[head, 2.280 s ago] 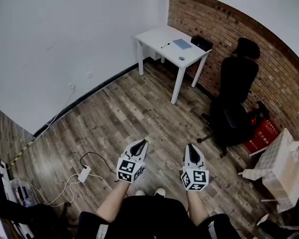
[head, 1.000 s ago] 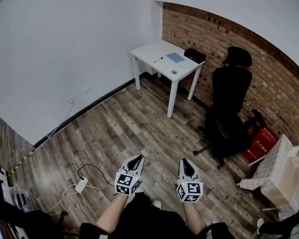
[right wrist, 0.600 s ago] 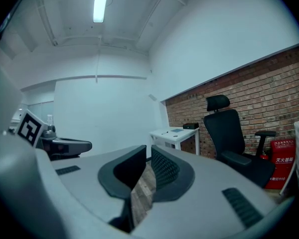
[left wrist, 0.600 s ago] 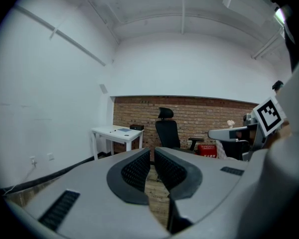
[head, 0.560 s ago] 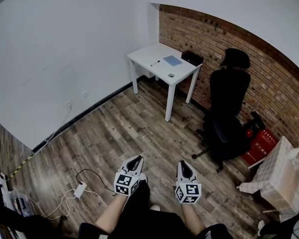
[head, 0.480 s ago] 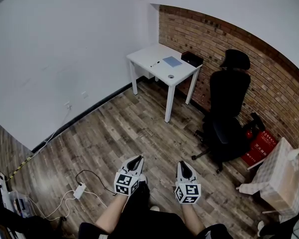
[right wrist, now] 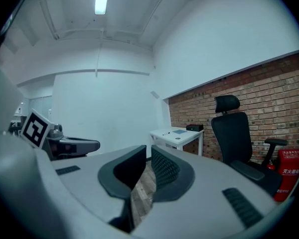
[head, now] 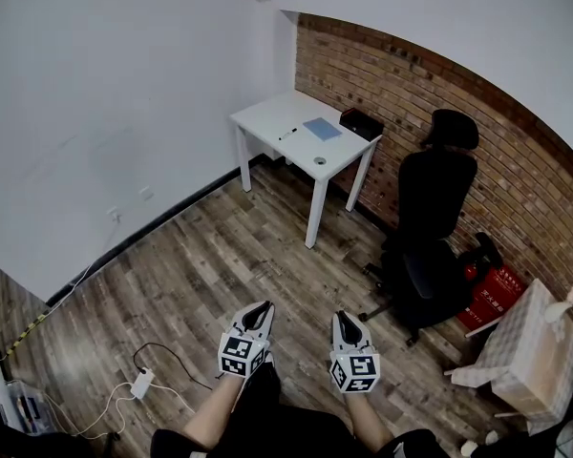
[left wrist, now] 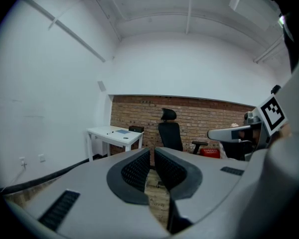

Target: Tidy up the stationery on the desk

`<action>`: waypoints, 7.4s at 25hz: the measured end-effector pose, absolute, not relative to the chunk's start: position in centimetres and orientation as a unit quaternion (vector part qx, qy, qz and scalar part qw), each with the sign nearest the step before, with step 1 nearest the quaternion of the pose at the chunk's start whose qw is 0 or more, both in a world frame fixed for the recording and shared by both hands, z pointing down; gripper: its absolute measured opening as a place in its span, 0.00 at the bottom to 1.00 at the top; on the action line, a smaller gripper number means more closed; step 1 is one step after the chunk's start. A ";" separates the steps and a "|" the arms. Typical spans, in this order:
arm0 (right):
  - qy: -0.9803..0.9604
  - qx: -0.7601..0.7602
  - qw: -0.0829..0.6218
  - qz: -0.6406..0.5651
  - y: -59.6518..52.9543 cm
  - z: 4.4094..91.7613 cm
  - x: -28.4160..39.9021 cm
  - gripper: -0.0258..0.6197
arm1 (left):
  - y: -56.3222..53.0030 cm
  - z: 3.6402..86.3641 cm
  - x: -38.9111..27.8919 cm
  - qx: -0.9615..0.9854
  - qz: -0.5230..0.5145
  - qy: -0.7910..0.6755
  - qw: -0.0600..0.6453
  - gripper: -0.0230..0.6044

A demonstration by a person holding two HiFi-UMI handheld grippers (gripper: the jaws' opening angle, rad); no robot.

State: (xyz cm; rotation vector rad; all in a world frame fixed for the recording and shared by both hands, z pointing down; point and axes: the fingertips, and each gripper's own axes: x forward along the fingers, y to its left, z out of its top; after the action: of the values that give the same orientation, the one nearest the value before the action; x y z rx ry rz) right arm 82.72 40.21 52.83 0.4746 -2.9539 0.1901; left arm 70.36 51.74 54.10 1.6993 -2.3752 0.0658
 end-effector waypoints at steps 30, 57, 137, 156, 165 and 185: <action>-0.975 0.191 0.084 0.079 32.1 53.1 56.7 0.08 | 43.0 54.2 43.8 0.601 0.037 -0.789 0.120 0.10; -0.971 0.194 0.094 0.105 22.9 56.0 46.3 0.08 | 34.0 56.8 33.9 0.604 0.052 -0.783 0.143 0.10; -0.898 0.384 0.163 0.136 -21.7 59.1 -2.2 0.20 | -16.0 59.7 -11.7 0.805 0.058 -0.553 0.205 0.29; -0.913 0.319 0.215 0.133 -36.5 63.6 -2.4 0.25 | -25.9 66.6 -7.7 0.763 0.128 -0.557 0.302 0.42; -0.925 0.228 0.283 0.108 -39.9 67.9 -4.1 0.27 | -29.3 70.6 -7.3 0.694 0.130 -0.605 0.368 0.46; -0.906 0.115 0.393 0.104 -43.1 76.8 -5.1 0.31 | -30.9 76.4 -3.4 0.617 0.112 -0.581 0.519 0.46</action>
State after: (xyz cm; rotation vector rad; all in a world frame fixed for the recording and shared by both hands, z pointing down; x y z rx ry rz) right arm -5.07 -43.14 76.82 0.2908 -2.2999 0.2636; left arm -3.44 -30.87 76.39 1.4799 -1.3932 0.2679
